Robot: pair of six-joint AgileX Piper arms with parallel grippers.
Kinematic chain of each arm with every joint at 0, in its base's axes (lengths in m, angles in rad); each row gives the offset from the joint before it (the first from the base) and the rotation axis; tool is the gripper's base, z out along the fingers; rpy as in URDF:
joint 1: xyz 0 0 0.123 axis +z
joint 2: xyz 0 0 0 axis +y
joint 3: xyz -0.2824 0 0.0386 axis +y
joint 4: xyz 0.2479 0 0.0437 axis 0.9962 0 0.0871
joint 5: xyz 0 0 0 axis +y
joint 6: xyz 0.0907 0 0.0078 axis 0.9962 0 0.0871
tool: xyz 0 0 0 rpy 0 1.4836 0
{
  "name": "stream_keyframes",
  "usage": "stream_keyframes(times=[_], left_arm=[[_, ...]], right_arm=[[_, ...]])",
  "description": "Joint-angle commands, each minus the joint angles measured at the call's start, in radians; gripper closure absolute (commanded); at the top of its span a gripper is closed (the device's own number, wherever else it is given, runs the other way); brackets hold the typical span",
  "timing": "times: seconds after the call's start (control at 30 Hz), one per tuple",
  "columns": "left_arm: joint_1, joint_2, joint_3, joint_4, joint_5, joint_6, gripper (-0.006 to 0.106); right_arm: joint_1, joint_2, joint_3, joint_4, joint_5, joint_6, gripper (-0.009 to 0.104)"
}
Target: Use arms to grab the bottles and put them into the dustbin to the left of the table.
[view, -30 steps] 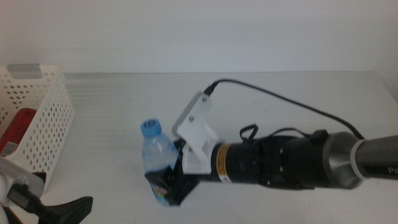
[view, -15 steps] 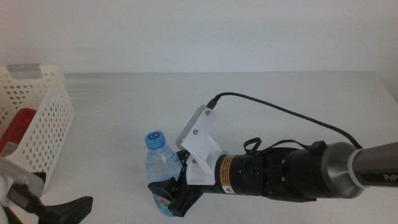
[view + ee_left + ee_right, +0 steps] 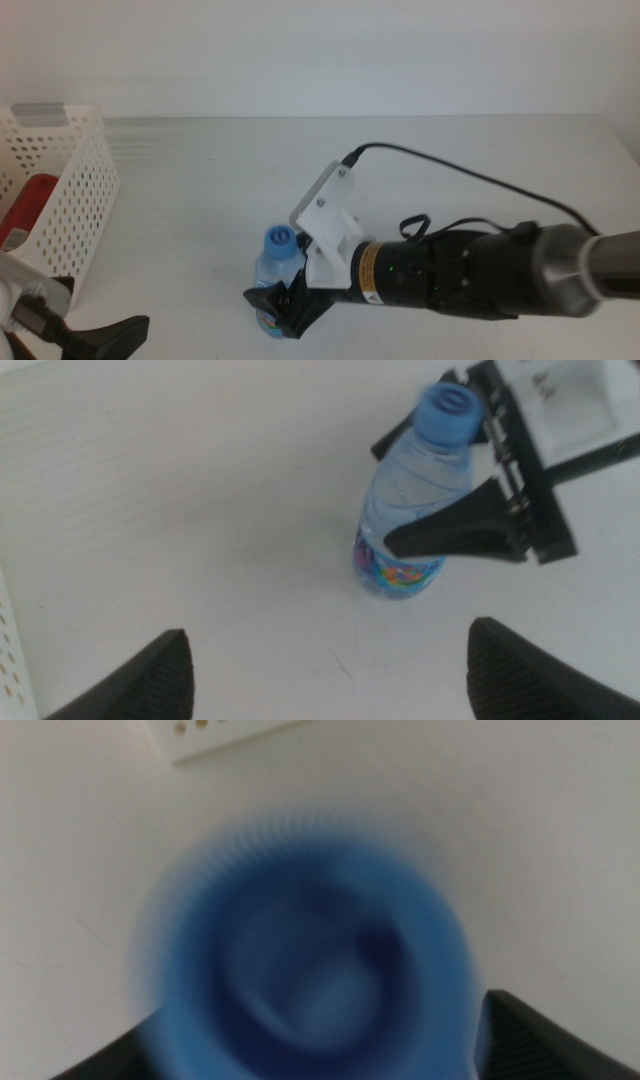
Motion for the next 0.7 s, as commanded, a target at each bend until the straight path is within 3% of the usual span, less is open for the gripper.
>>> stream_keyframes(times=[0.0, 0.43, 0.67], left_arm=[[-0.004, 0.003, -0.03, -0.004, -0.067, -0.012, 0.01], [-0.004, 0.003, -0.03, -0.004, -0.067, -0.012, 0.01], [-0.004, 0.003, -0.03, -0.004, -0.067, -0.012, 0.01]], right_arm=[[-0.005, -0.098, -0.019, 0.004, -0.011, 0.012, 0.011], [-0.005, -0.504, 0.213, -0.008, 0.029, 0.032, 0.012], [-0.005, -0.729, 0.228, -0.066, 0.24, 0.183, 0.012]])
